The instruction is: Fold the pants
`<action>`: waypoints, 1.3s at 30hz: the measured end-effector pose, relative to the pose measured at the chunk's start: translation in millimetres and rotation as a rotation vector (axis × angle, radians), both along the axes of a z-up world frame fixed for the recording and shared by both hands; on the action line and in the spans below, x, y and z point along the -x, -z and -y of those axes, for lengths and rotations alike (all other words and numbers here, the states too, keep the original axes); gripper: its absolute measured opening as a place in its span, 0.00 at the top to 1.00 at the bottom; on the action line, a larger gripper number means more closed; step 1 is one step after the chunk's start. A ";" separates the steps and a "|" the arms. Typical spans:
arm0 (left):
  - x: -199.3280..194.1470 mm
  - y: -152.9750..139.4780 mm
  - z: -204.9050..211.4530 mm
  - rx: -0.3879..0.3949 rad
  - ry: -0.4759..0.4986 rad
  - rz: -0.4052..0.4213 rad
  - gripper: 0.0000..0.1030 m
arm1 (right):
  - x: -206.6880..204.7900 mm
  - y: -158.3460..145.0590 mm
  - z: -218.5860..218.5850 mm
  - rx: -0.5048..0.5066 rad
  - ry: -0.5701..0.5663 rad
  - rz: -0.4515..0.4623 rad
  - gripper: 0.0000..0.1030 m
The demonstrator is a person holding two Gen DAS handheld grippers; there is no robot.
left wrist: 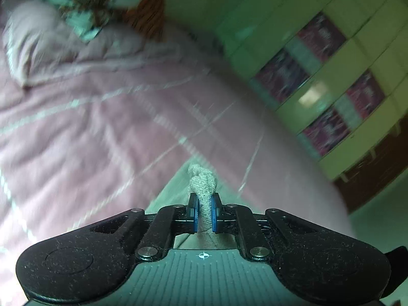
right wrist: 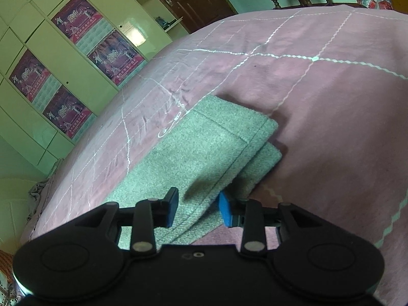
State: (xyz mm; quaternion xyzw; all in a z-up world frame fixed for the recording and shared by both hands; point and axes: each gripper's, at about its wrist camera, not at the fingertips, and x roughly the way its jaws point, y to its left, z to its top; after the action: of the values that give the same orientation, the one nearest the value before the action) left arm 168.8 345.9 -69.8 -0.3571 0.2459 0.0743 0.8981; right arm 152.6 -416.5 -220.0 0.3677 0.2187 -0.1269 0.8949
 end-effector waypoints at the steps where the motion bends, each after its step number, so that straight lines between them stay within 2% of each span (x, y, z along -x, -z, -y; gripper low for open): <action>1: -1.7 -1.6 0.5 -0.032 0.011 -0.007 0.91 | 0.9 -0.6 -1.4 0.004 0.001 0.001 0.67; 2: -8.9 4.5 1.6 -0.078 0.032 -0.074 0.91 | 1.9 -1.0 -2.0 0.006 0.002 0.000 0.67; 4: -21.0 28.3 3.1 -0.108 0.074 -0.236 0.90 | 3.0 -0.9 -2.0 0.002 0.003 0.003 0.67; 5: -18.4 37.0 2.3 -0.108 0.076 -0.243 0.89 | 3.0 0.2 -0.8 -0.004 0.004 0.004 0.67; 7: -10.3 42.0 -2.7 -0.046 0.053 -0.198 0.89 | 2.6 2.3 2.1 -0.019 0.005 0.007 0.66; 9: -5.7 43.6 -3.6 -0.016 0.043 -0.174 0.83 | 3.5 2.8 5.0 -0.035 0.002 0.015 0.64; 12: -9.5 41.5 0.6 -0.046 0.077 -0.174 0.77 | 4.2 5.8 13.3 -0.073 0.000 0.032 0.63; 17: -27.7 37.8 9.8 -0.131 0.088 -0.232 0.77 | 1.5 7.7 18.8 -0.101 0.025 0.051 0.63; 18: -29.6 35.4 11.7 -0.143 0.084 -0.235 0.80 | 0.3 6.9 18.9 -0.097 0.026 0.047 0.63; 19: -30.7 33.7 13.1 -0.156 0.078 -0.237 0.82 | -0.8 5.6 18.2 -0.092 0.028 0.042 0.67; 21: -28.4 29.5 14.3 -0.166 0.075 -0.228 0.84 | -2.8 -0.1 14.8 -0.049 0.039 0.006 0.95; 22: -26.3 28.7 13.8 -0.165 0.078 -0.225 0.84 | -1.9 -5.3 11.8 -0.014 0.040 0.000 0.95; 25: -23.7 31.7 9.2 -0.167 0.091 -0.229 0.84 | 9.9 -30.4 -4.1 0.114 -0.014 0.080 0.96; 26: -23.5 32.1 8.1 -0.160 0.091 -0.230 0.84 | 8.9 -33.2 -6.4 0.139 -0.028 0.073 0.96; 28: -23.5 30.7 8.1 -0.161 0.089 -0.235 0.84 | -0.9 -21.9 4.0 0.089 -0.011 -0.018 0.96; 30: -24.2 28.2 10.2 -0.176 0.093 -0.246 0.84 | -9.9 -0.6 17.6 -0.028 -0.015 -0.110 0.97; 31: -22.2 25.6 10.5 -0.177 0.093 -0.246 0.84 | -7.3 2.9 20.2 -0.051 -0.004 -0.100 0.96; 33: -11.8 17.3 12.0 -0.181 0.088 -0.216 0.84 | 4.6 -1.8 21.6 -0.074 0.025 -0.052 0.73; 34: -4.5 13.0 12.7 -0.187 0.075 -0.193 0.84 | 13.4 -4.9 22.0 -0.080 0.030 -0.020 0.66; 35: 3.2 8.6 14.4 -0.199 0.060 -0.171 0.84 | 35.1 -10.8 24.1 -0.093 0.049 0.042 0.54; 37: 16.5 0.6 16.6 -0.217 0.034 -0.114 0.84 | 43.8 -11.9 26.7 -0.101 0.054 0.060 0.57; 39: 23.9 -6.3 19.1 -0.206 0.029 -0.064 0.84 | 55.5 -6.8 32.7 -0.124 0.075 0.032 0.67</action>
State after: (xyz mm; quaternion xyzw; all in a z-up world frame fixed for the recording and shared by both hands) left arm 144.9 326.8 -63.6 -0.2567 0.2705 0.0975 0.9227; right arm 97.1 -449.3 -213.2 0.4324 0.1978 -0.1406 0.8684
